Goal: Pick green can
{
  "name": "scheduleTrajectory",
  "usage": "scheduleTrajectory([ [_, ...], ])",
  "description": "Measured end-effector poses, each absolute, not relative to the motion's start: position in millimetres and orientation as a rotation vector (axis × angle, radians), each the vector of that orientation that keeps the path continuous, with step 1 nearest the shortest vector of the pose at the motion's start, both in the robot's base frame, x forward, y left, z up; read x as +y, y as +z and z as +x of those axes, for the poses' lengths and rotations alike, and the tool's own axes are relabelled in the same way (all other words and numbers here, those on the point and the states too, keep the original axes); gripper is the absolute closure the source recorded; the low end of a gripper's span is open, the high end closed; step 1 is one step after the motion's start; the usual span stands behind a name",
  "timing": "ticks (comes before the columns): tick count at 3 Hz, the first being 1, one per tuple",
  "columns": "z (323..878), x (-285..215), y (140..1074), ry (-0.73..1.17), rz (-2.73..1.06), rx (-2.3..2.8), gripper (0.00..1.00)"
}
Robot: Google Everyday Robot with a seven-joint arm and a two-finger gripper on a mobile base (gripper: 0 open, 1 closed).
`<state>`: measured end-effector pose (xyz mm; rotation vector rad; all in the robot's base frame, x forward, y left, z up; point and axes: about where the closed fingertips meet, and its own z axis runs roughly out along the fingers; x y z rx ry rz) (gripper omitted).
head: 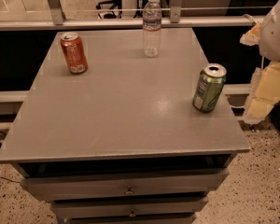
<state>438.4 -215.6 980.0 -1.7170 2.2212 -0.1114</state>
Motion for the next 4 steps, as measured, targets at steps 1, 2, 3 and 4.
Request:
scheduleTrajectory([
  [1, 440.4, -216.8, 979.1, -0.112, -1.709, 2.218, 0.00],
  [2, 450.5, -223.3, 974.0, -0.116, -1.671, 2.205, 0.00],
  [3, 469.7, -239.7, 966.2, -0.067, -1.574, 2.173, 0.00],
  [4, 487.7, -236.3, 948.8, 0.078, -1.453, 2.086, 0.00],
])
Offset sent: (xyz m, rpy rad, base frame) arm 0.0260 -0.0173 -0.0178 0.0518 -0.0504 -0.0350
